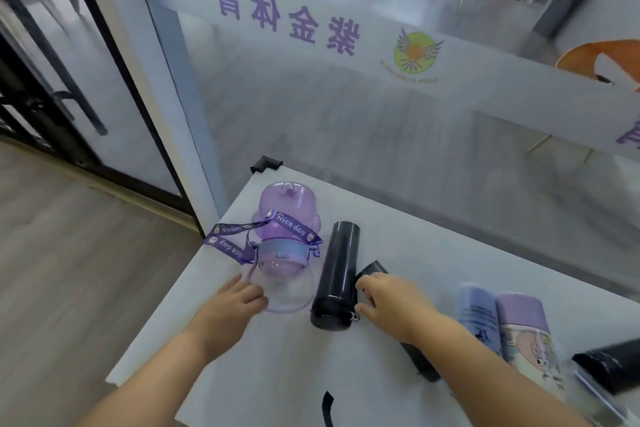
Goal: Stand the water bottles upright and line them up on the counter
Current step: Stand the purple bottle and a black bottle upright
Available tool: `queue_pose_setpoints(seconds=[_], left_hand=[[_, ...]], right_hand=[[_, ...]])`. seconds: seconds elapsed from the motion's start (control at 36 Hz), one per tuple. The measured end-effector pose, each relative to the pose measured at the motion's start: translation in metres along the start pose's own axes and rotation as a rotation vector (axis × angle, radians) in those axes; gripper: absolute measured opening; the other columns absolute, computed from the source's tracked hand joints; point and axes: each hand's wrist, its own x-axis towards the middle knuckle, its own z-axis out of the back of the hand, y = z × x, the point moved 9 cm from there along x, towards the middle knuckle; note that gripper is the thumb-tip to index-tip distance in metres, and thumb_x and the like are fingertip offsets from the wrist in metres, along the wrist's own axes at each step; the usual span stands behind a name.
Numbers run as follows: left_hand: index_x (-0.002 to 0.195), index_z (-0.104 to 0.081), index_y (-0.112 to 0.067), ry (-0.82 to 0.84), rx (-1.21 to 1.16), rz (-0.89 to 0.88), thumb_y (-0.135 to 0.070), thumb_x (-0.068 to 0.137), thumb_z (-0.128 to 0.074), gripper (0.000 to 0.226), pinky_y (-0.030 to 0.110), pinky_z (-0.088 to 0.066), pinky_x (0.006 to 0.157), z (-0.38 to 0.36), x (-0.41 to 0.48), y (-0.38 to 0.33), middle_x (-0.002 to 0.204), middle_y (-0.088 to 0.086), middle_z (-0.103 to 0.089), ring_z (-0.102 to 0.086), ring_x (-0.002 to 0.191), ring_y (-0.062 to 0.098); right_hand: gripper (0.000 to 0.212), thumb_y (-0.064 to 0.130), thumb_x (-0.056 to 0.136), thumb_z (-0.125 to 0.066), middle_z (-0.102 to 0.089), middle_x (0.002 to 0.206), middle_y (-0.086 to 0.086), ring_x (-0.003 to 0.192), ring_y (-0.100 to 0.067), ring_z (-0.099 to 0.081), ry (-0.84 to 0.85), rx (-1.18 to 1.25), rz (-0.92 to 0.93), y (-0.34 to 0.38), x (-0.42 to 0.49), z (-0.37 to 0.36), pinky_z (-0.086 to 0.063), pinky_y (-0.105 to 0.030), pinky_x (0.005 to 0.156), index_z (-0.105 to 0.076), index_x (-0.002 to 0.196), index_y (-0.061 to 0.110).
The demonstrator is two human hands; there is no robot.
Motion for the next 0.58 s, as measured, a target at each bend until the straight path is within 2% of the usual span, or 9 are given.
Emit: queue_pose_setpoints(seconds=[0.06,0.14,0.25,0.33,0.42,0.47,0.58], left_hand=[[0.084,-0.055,-0.022,-0.103,-0.136,0.039,-0.004,0.076,-0.044,0.022,0.020,-0.037,0.079,0.017,0.003,0.001,0.084,-0.005,-0.056,-0.044,0.074,0.015],[0.086,-0.057,-0.018,-0.220,-0.305,0.069,-0.011,0.084,-0.044,0.015,0.022,-0.044,0.073,0.041,0.007,0.002,0.090,-0.007,-0.053,-0.046,0.075,0.014],[0.092,-0.063,-0.016,-0.255,-0.475,0.155,-0.025,0.087,-0.045,0.020,0.008,-0.041,0.073,0.062,0.011,0.006,0.094,-0.015,-0.051,-0.052,0.078,0.007],[0.094,-0.064,-0.014,-0.307,-0.556,0.253,-0.022,0.088,-0.053,0.015,0.002,-0.039,0.076,0.084,0.014,0.013,0.088,-0.017,-0.053,-0.053,0.082,0.002],[0.092,-0.065,-0.015,-0.341,-0.614,0.321,-0.010,0.087,-0.060,0.008,0.005,-0.041,0.076,0.108,0.021,0.019,0.090,-0.014,-0.058,-0.055,0.088,0.003],[0.088,-0.063,-0.020,-0.325,-0.643,0.338,-0.010,0.087,-0.060,0.010,0.007,-0.042,0.073,0.121,0.026,0.019,0.087,-0.014,-0.058,-0.055,0.087,0.007],[0.085,-0.061,-0.018,-0.315,-0.747,0.409,-0.010,0.088,-0.059,0.009,0.027,-0.049,0.069,0.142,0.035,0.027,0.087,-0.004,-0.056,-0.054,0.075,0.017]], right_hand=[[0.036,0.025,0.094,-0.049,-0.055,0.125,-0.003,0.110,-0.027,-0.052,-0.025,-0.028,0.034,0.005,0.005,0.001,-0.045,-0.034,0.084,-0.049,0.129,0.017],[0.039,0.015,0.092,-0.047,-0.055,0.127,-0.005,0.113,-0.030,-0.051,-0.043,-0.038,0.079,0.011,0.012,0.001,-0.046,-0.035,0.085,-0.049,0.131,0.017],[0.038,0.018,0.093,-0.050,-0.056,0.125,-0.003,0.111,-0.027,-0.052,-0.055,-0.026,0.104,0.014,0.017,0.001,-0.047,-0.035,0.088,-0.050,0.130,0.018],[0.037,0.022,0.093,-0.052,-0.056,0.125,-0.002,0.111,-0.025,-0.053,-0.063,-0.013,0.111,0.014,0.019,0.000,-0.047,-0.034,0.088,-0.050,0.130,0.018],[0.039,0.024,0.093,-0.052,-0.055,0.127,-0.001,0.112,-0.024,-0.052,-0.064,-0.001,0.122,0.014,0.019,-0.001,-0.047,-0.033,0.089,-0.048,0.131,0.019],[0.040,0.025,0.093,-0.053,-0.054,0.128,0.000,0.112,-0.024,-0.052,-0.067,0.003,0.138,0.016,0.020,-0.002,-0.048,-0.033,0.090,-0.048,0.132,0.020],[0.043,0.026,0.093,-0.054,-0.049,0.131,0.000,0.114,-0.024,-0.051,-0.069,0.004,0.155,0.020,0.022,-0.003,-0.046,-0.031,0.090,-0.045,0.135,0.020]])
